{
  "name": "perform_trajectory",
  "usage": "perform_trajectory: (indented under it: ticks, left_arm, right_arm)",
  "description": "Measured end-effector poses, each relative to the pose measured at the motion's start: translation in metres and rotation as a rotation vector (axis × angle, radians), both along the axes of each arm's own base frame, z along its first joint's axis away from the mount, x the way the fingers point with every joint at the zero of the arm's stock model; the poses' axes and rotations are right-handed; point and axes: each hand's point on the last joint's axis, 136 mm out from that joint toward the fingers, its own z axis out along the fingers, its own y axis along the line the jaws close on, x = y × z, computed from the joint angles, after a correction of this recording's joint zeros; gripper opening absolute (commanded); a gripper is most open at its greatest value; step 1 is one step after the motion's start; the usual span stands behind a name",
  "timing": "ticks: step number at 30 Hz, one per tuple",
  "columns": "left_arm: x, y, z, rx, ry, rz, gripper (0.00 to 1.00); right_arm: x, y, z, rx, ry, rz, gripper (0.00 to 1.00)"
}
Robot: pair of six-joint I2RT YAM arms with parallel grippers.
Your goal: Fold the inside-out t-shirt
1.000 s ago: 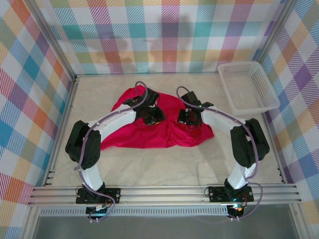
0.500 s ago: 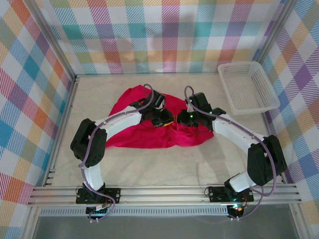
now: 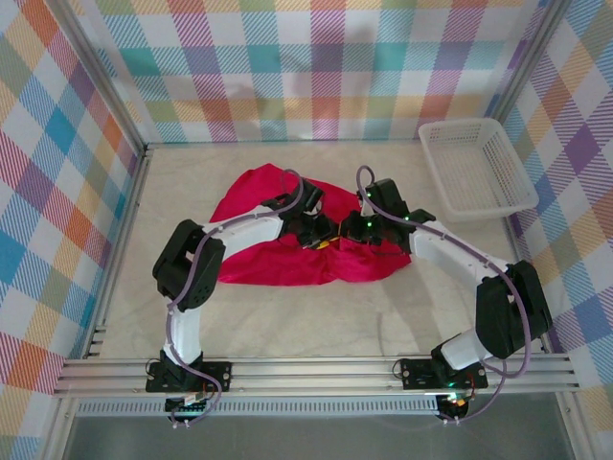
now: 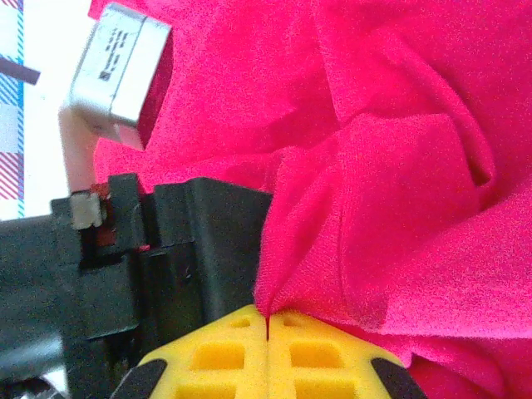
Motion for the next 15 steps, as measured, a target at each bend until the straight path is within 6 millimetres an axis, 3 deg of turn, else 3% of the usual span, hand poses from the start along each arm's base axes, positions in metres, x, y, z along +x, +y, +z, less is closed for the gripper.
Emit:
perform_trajectory:
  ticks: [5, 15]
  left_arm:
    - [0.004, -0.001, 0.0, -0.003, 0.0, 0.028, 0.01]
    - [0.007, 0.007, 0.016, 0.057, -0.04, 0.028, 0.0]
  right_arm:
    - [-0.003, -0.001, -0.006, 0.002, 0.011, -0.007, 0.0]
    - [0.001, -0.016, -0.015, -0.061, -0.005, -0.027, 0.0]
